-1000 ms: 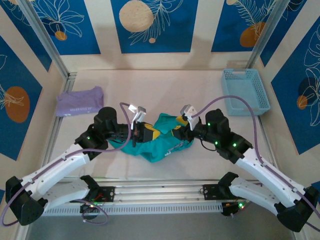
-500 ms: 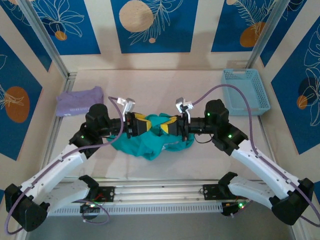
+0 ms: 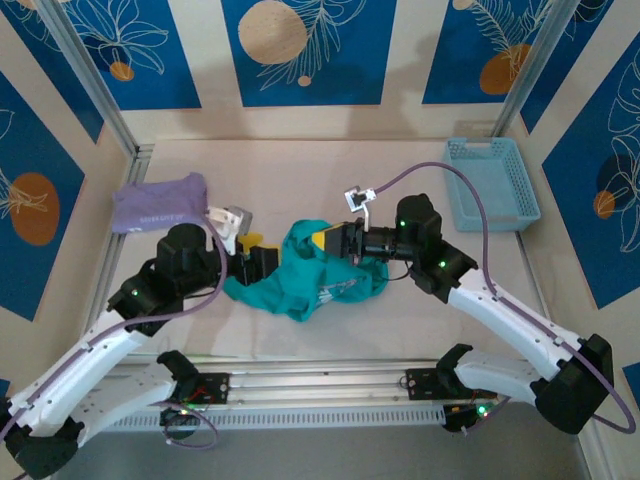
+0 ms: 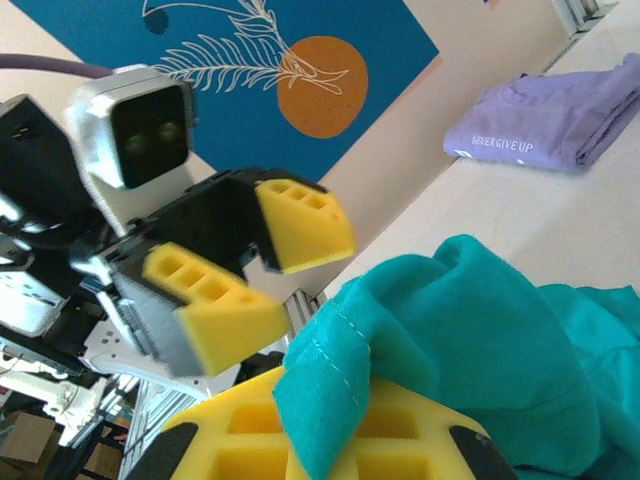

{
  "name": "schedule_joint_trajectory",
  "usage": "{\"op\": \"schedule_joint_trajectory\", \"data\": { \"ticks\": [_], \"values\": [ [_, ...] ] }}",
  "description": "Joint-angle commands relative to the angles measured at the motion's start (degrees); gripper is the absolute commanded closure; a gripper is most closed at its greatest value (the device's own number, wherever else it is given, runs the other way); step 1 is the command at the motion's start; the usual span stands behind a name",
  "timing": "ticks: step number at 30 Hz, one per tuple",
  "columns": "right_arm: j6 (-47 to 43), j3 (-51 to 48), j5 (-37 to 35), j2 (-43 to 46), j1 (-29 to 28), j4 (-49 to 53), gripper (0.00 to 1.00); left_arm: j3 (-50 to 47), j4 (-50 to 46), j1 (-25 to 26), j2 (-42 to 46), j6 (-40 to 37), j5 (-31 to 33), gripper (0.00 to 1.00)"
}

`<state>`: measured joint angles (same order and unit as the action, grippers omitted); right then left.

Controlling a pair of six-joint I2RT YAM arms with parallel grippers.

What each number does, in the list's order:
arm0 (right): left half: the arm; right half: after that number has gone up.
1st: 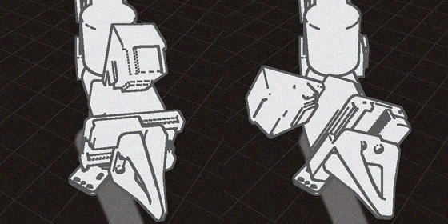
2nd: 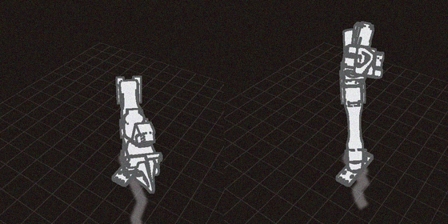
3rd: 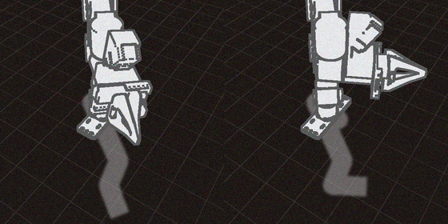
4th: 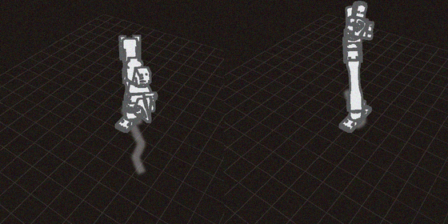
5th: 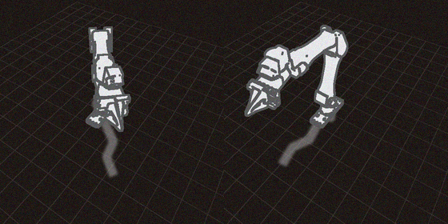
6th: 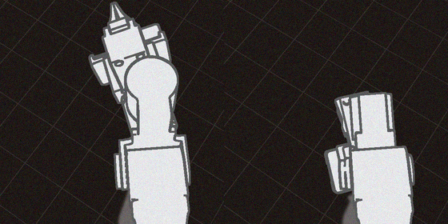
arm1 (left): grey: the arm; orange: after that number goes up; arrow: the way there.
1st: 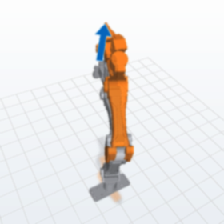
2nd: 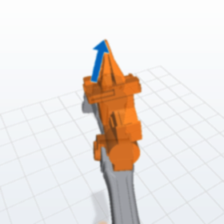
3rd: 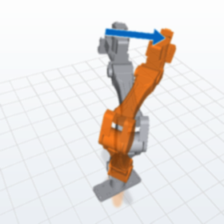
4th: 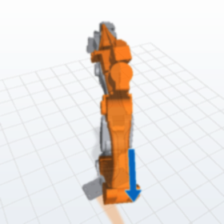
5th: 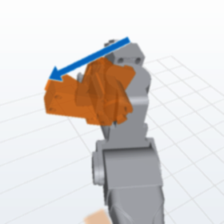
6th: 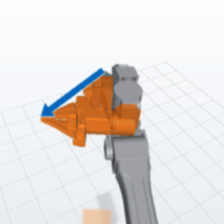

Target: Fold the inside-out t-shirt

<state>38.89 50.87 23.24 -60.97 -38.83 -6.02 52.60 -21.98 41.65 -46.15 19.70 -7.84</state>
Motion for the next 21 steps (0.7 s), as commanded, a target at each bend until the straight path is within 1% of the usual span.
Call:
{"op": "schedule_joint_trajectory", "data": {
  "ticks": [1, 4, 9, 12, 15, 21],
  "values": [
    [0.8, -0.4, -1.7, -0.3, -0.6, -1.3, 1.0, 4.0, -0.9, 2.7, -3.5, -3.9, -0.8, 0.37],
    [0.2, -0.7, -1.8, -0.2, -0.6, -1.1, 1.0, 5.9, -0.4, 3.8, -6.9, -5.2, -0.8, 0.37],
    [-0.5, -0.7, -1.7, 0.1, -0.6, -0.1, 1.0, 7.1, 1.5, 3.8, -10.6, -6.3, -2.2, 0.38],
    [-1.2, -0.8, -1.5, 0.5, -0.6, 0.3, 1.0, 7.8, 1.8, 3.7, -12.3, -6.3, -1.1, 0.4],
    [-2.2, -1.0, -1.8, 0.4, -0.8, 1.1, 1.0, 8.4, 3.5, 3.7, -13.2, -6.2, -1.4, 0.45],
    [-3.6, -1.5, -2.4, 0.4, -1.0, 1.8, 1.0, 10.4, 3.9, 3.8, -15.6, -6.5, -1.5, 0.62]
  ]
}}
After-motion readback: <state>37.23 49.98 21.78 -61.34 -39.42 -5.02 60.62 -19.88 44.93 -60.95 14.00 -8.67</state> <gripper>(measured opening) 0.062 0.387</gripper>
